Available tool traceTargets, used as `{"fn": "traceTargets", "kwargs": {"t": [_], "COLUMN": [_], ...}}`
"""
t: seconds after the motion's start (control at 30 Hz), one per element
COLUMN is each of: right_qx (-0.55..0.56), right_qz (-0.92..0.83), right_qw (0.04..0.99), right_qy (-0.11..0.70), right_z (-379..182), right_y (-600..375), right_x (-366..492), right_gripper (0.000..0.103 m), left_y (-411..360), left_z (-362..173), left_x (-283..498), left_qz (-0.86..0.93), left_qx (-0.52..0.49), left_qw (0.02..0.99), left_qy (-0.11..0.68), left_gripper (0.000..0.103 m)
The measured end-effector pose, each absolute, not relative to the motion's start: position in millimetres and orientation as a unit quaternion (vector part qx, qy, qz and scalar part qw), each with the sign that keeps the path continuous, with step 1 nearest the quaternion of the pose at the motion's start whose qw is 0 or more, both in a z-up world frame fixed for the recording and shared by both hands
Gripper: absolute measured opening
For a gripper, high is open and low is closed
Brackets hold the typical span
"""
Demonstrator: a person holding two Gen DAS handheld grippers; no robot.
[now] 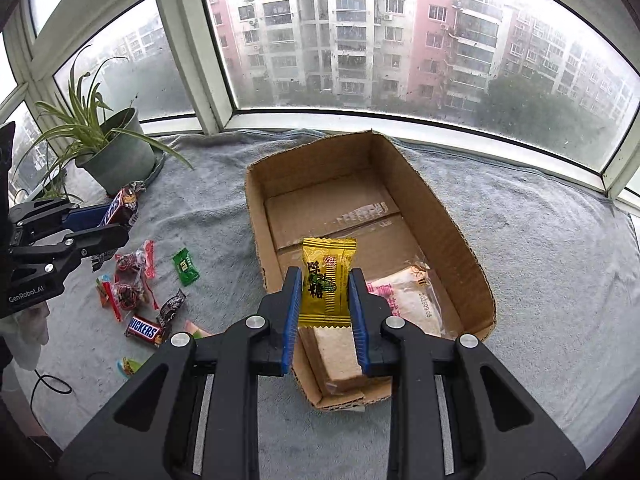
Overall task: Organize snacks
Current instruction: 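Carry the Snickers bar and yellow candy into the box and release both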
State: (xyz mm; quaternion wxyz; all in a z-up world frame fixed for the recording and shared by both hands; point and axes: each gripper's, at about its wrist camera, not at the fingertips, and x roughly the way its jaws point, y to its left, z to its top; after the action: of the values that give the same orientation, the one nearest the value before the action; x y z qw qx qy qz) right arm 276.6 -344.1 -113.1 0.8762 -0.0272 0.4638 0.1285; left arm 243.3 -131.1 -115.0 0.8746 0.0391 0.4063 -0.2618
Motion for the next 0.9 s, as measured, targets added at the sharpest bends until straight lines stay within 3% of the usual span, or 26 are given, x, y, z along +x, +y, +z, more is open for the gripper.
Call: {"fn": "traceTargets", "kwargs": {"t": [0.9], "right_qx": [-0.017], "right_qz": [0.118], "right_qw": [0.857], "right_qy": [0.502], "right_z": [-175], "right_y": [-368], "right_x": [335], "right_gripper": [0.024], "left_y": [-234], "left_z": [-152], "left_x": [319], "left_qz": [-0.288], "left_qx": [0.063], "left_qw": [0.846], "left_qy": [0.445], "left_gripper": [0.027]}}
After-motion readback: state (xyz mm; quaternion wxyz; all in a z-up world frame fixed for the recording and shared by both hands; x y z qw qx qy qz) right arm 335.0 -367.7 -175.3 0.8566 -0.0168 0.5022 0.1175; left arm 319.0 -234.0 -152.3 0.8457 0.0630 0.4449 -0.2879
